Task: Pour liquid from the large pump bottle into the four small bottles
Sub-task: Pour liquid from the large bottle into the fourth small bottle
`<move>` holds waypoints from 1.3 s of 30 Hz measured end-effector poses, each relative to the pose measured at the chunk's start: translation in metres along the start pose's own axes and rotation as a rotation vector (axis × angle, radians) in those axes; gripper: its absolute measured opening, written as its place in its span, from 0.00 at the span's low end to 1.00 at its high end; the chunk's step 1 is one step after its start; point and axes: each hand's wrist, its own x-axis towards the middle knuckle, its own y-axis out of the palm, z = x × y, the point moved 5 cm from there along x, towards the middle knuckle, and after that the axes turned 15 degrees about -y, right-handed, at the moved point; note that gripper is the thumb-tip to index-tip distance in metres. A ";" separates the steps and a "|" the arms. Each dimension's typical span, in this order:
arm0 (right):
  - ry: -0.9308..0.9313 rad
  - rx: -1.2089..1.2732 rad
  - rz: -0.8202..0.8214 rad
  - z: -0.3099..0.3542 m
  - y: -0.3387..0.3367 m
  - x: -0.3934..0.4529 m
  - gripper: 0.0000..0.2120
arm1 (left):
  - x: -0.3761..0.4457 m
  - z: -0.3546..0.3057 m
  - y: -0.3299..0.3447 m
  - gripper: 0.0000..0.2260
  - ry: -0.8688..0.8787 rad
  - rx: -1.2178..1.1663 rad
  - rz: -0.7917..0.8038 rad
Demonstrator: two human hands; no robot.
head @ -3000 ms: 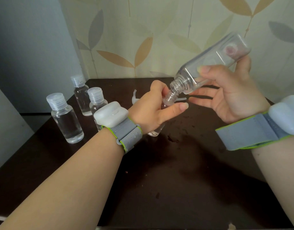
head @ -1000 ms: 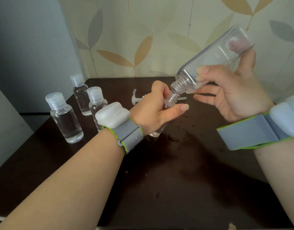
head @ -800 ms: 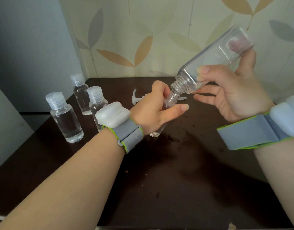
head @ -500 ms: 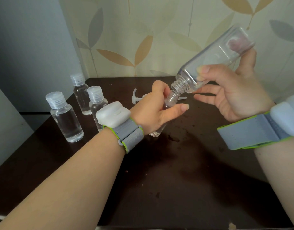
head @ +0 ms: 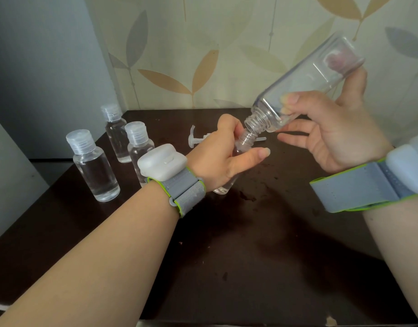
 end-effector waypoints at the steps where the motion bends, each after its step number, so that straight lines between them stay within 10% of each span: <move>1: -0.002 -0.003 -0.002 0.000 0.000 0.000 0.24 | 0.000 0.000 0.000 0.15 -0.002 -0.001 0.003; 39: -0.052 -0.076 -0.007 0.003 0.000 0.000 0.29 | -0.002 -0.002 0.003 0.15 -0.039 -0.041 0.040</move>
